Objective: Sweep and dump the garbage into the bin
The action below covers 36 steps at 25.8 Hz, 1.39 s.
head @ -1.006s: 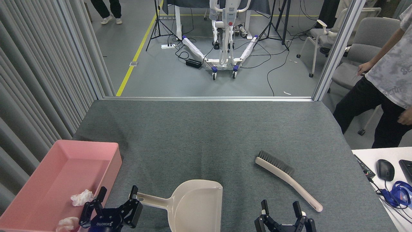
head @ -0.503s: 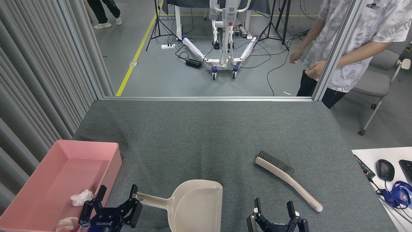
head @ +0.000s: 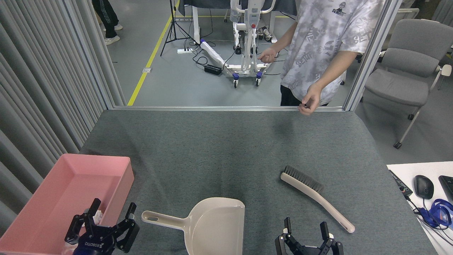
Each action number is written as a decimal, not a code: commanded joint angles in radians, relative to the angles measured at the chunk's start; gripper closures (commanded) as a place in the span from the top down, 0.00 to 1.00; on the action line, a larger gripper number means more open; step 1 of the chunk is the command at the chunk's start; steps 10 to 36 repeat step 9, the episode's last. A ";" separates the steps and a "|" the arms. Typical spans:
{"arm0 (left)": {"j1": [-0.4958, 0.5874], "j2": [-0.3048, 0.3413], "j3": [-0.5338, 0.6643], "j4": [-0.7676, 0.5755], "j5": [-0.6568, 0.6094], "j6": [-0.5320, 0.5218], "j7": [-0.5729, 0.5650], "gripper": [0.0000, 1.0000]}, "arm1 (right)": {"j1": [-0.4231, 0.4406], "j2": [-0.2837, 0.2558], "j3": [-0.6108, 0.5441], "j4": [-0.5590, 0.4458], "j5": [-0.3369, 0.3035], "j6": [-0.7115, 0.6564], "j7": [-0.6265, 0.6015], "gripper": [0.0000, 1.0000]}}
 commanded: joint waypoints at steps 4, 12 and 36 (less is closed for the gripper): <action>0.008 0.001 0.011 0.000 0.000 -0.034 0.025 1.00 | -0.010 -0.015 -0.015 0.005 -0.004 0.011 0.001 0.98; 0.015 -0.005 0.009 0.000 0.000 -0.034 0.025 1.00 | -0.005 -0.015 -0.014 0.005 -0.002 0.014 -0.002 0.98; 0.015 -0.005 0.009 0.000 0.000 -0.034 0.025 1.00 | -0.005 -0.015 -0.014 0.005 -0.002 0.014 -0.002 0.98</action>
